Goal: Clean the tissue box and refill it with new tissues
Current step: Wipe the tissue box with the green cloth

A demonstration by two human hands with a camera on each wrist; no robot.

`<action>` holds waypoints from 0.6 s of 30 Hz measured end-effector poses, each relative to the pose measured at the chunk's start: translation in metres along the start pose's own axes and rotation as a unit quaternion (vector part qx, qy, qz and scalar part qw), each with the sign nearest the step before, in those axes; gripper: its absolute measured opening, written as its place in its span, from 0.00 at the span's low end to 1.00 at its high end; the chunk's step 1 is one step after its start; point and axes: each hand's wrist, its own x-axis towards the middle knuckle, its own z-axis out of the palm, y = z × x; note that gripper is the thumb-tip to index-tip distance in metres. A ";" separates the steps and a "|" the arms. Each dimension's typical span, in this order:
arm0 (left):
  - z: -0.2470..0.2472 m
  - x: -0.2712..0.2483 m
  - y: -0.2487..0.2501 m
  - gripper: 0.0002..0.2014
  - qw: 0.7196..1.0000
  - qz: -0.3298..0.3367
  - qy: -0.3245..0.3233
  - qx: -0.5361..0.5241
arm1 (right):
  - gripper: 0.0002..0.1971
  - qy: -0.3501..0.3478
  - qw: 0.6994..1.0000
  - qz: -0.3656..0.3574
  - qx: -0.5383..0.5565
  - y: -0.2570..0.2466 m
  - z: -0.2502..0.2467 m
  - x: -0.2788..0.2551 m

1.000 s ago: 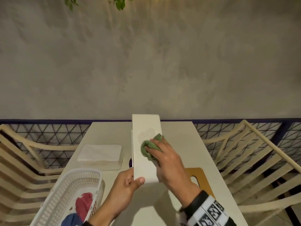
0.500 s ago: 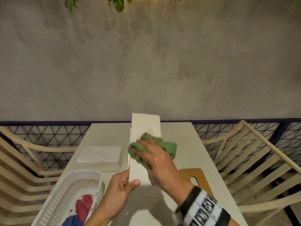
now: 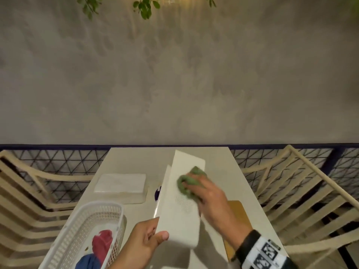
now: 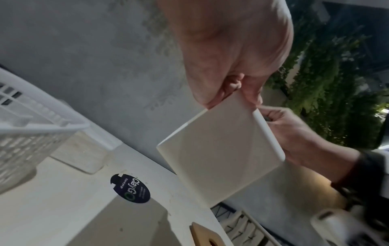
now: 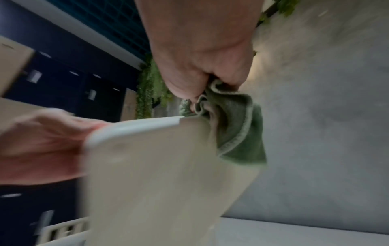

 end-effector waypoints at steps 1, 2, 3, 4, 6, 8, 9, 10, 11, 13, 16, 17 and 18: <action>0.001 -0.004 -0.003 0.21 1.000 -0.015 -0.020 0.014 | 0.18 0.016 0.999 0.042 0.000 0.011 -0.008 0.004; 0.004 -0.007 -0.004 0.18 0.998 -0.028 -0.042 0.033 | 0.18 0.041 0.995 0.090 0.005 0.019 -0.016 0.011; 0.007 -0.009 -0.004 0.15 0.996 -0.038 -0.059 0.060 | 0.19 0.064 0.988 0.140 0.011 0.024 -0.024 0.022; 0.009 -0.010 -0.003 0.14 0.992 -0.043 -0.070 0.092 | 0.18 0.077 0.979 0.188 0.019 0.027 -0.031 0.032; 0.005 -0.011 0.001 0.12 0.981 -0.044 -0.073 0.174 | 0.16 0.071 0.960 0.264 0.061 0.029 -0.041 0.045; -0.006 -0.009 0.003 0.09 0.959 -0.031 -0.064 0.275 | 0.20 0.024 0.950 0.294 0.103 0.031 -0.048 0.043; -0.013 -0.009 0.002 0.08 0.949 -0.021 -0.052 0.310 | 0.22 -0.009 0.946 0.302 0.118 0.032 -0.053 0.040; -0.018 -0.009 0.003 0.07 0.940 -0.013 -0.049 0.338 | 0.23 -0.037 0.940 0.312 0.134 0.034 -0.057 0.036; -0.022 -0.007 0.002 0.06 0.930 -0.001 -0.052 0.364 | 0.23 -0.060 0.931 0.329 0.148 0.036 -0.060 0.032; -0.026 -0.001 0.002 0.11 0.905 0.030 -0.045 0.421 | 0.23 -0.096 0.912 0.359 0.172 0.045 -0.063 0.024; -0.027 0.009 -0.010 0.11 0.869 0.042 -0.009 0.492 | 0.16 -0.124 0.896 0.392 0.169 0.057 -0.052 0.011; -0.027 0.011 -0.019 0.11 0.859 0.048 0.009 0.510 | 0.16 -0.115 0.899 0.399 0.138 0.062 -0.042 0.005; -0.026 0.014 -0.028 0.11 0.857 0.057 0.038 0.510 | 0.15 -0.102 0.903 0.405 0.098 0.064 -0.032 -0.001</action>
